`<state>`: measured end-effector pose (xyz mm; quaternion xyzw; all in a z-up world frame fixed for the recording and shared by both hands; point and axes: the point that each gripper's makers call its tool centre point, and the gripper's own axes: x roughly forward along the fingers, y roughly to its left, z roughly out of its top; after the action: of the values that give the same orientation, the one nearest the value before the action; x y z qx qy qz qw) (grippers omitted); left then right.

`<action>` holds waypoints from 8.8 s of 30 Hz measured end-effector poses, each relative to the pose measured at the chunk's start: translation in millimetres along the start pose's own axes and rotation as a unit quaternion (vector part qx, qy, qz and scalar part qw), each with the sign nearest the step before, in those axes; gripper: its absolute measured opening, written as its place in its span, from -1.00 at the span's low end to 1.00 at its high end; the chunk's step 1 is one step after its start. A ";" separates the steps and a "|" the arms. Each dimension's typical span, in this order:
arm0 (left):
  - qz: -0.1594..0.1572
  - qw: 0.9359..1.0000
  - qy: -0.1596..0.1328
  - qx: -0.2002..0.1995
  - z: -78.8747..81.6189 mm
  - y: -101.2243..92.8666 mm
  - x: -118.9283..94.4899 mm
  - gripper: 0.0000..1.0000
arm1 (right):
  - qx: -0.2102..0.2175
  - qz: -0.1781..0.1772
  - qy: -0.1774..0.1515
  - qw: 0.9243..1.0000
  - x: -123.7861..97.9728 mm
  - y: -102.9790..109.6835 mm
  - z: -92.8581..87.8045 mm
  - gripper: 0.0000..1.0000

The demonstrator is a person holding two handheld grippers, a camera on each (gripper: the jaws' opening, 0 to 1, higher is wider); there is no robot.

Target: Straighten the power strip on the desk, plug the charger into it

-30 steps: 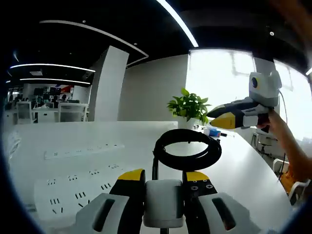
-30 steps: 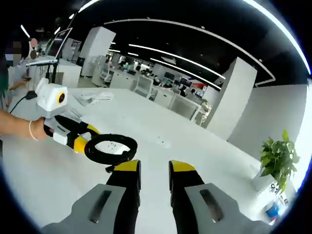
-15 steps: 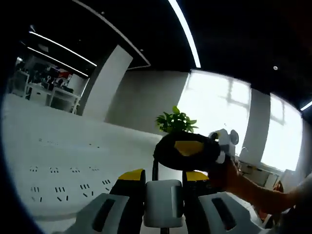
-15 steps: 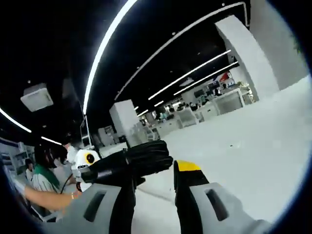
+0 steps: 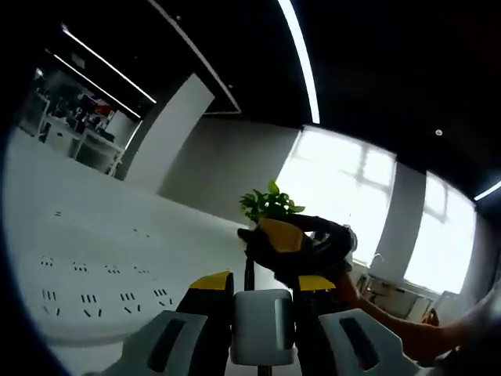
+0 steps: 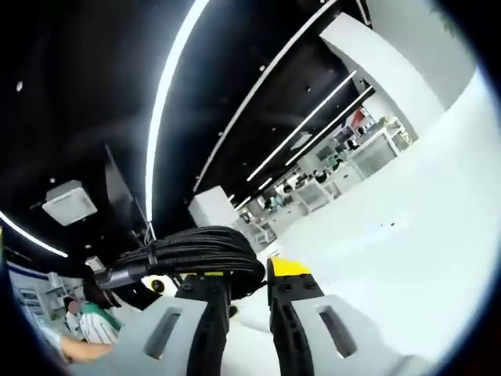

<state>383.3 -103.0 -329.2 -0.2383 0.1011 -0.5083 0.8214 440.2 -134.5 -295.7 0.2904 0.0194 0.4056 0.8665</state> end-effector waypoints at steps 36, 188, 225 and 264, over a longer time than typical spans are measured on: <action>-0.008 0.998 0.039 0.057 -14.5 -7.7 -1.4 -0.43 | -0.128 0.006 0.033 0.991 11.5 26.5 11.5 -0.90; 0.203 0.952 0.041 0.226 -9.0 33.1 -157.0 0.62 | -0.445 0.113 0.099 0.883 78.8 4.8 16.0 -0.89; 0.187 0.960 0.034 0.203 -3.0 30.2 -143.9 0.62 | -0.430 0.086 0.110 0.892 58.9 3.1 0.0 -0.79; 0.180 0.964 0.026 0.193 -4.0 25.3 -145.9 0.60 | -0.336 0.121 0.133 0.924 25.2 2.1 -17.8 -0.56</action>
<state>334.0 34.1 -356.2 -0.0397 0.0632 -0.3678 0.9269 450.9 -106.7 -304.3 -0.0746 -0.0385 0.5248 0.8471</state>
